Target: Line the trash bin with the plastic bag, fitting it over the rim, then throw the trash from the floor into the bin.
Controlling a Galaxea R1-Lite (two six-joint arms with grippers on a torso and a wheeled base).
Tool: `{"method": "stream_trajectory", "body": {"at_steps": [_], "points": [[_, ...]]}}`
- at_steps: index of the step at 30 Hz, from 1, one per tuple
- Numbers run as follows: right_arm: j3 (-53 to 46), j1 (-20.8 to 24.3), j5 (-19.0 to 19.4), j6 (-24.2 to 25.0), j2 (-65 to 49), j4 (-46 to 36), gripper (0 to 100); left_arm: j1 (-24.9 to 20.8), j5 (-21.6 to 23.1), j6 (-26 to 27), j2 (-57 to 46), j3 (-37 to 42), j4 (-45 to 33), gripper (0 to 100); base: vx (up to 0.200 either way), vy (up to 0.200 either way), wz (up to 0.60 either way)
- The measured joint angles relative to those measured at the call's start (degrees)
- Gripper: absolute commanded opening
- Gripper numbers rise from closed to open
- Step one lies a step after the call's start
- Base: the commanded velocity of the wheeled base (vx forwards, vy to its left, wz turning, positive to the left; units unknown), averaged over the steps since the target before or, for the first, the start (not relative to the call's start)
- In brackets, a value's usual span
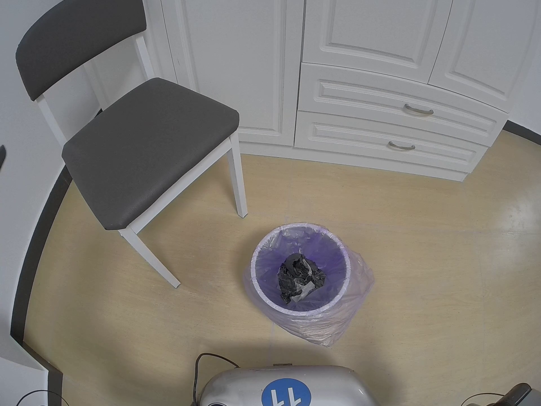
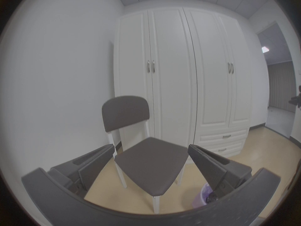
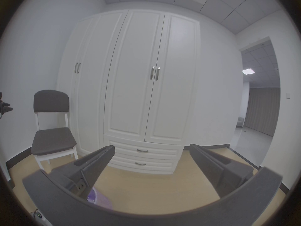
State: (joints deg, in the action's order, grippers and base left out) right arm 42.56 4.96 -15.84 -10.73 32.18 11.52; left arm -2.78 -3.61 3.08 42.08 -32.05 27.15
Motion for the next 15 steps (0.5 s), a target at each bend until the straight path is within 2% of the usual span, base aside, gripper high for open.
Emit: {"method": "stream_trajectory", "body": {"at_steps": [5, 8, 12, 15], "points": [[-3.3, -3.1, 2.2, 0.5, -8.8, -1.8, 100, -0.1, 0.1, -1.4, -8.7, 0.0, -3.0, 100, 0.000, 0.000, 0.00], [-7.4, -4.2, 4.8, 0.9, -14.1, -2.4, 100, -0.2, 0.1, -1.8, -13.4, 0.7, -5.5, 100, 0.000, 0.000, 0.00], [-13.2, -4.3, 8.9, 2.7, -20.1, -2.6, 100, -0.2, 0.1, -2.0, -19.5, 1.6, -10.8, 100, 0.000, 0.000, 0.00], [-17.5, -3.7, 10.8, 6.0, -23.6, -2.7, 100, -0.3, 0.1, -2.0, -24.5, 2.5, -15.5, 100, 0.000, 0.000, 0.00]]}}
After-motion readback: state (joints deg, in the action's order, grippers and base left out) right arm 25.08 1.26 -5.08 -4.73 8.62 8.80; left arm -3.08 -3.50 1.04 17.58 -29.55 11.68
